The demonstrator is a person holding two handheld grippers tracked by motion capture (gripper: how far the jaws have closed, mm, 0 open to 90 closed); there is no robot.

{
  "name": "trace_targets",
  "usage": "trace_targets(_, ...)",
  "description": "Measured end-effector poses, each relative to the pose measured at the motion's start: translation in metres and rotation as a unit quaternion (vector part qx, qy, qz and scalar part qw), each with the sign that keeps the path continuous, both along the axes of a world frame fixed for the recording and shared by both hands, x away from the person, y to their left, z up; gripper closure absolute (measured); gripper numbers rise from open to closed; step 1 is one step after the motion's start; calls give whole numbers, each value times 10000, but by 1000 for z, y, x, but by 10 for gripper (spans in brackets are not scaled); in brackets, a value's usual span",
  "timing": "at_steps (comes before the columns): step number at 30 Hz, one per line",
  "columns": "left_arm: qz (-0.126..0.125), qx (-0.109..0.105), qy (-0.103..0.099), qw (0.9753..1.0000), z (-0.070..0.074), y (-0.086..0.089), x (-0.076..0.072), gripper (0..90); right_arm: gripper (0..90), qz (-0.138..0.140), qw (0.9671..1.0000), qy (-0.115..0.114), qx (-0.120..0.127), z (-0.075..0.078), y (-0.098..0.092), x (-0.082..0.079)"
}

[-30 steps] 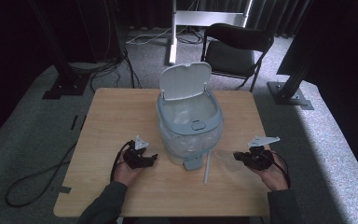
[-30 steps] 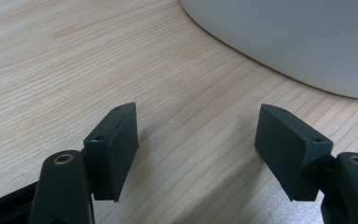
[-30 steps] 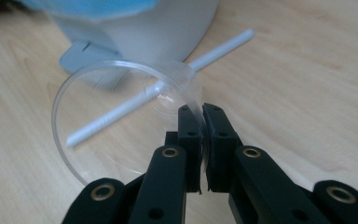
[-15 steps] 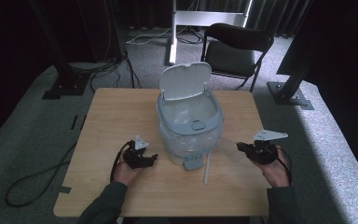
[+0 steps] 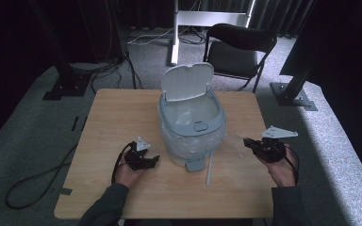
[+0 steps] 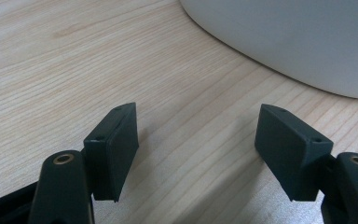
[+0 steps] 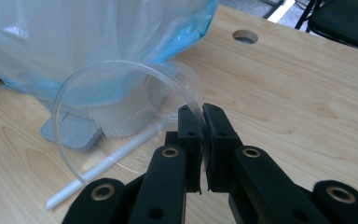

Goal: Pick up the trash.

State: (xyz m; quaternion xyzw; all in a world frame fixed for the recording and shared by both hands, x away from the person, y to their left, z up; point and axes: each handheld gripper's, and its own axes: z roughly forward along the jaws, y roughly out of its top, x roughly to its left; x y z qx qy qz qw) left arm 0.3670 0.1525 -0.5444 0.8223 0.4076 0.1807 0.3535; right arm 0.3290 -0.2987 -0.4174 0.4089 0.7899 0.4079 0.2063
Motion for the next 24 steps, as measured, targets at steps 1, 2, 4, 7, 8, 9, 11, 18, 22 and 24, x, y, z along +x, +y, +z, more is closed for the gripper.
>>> trace_targets(1,1,-3,-1,10000,0,0,0,302,862,-15,10000,-24,0,1,0,0)
trace_targets(2,7,-13,-3,10000,0,0,0,302,862,-34,10000,-45,1,2,-1,0)
trace_targets(4,3,-5,-1,10000,0,0,0,302,863,-68,9999,-78,19,5,-2,-1)
trace_targets(7,-3,-1,1,10000,0,0,0,302,863,-139,9998,-141,50,9,-4,-1)
trace_targets(8,-1,-3,0,10000,0,0,0,302,863,-139,9998,-164,58,10,-5,-1)
trace_targets(9,-2,-1,1,10000,0,0,0,302,863,-152,9997,-169,58,11,-5,-1)
trace_targets(11,-3,0,2,10000,0,0,0,302,862,-188,9996,-203,78,13,-5,-1)
trace_targets(18,-1,-2,0,10000,0,0,0,302,862,-220,9991,-336,112,22,-4,-1)
trace_targets(22,-2,-2,1,10000,0,0,0,302,863,-237,9988,-407,131,27,-3,-1)
trace_targets(24,-2,-1,1,10000,0,0,0,302,863,-250,9986,-438,143,30,-3,-1)
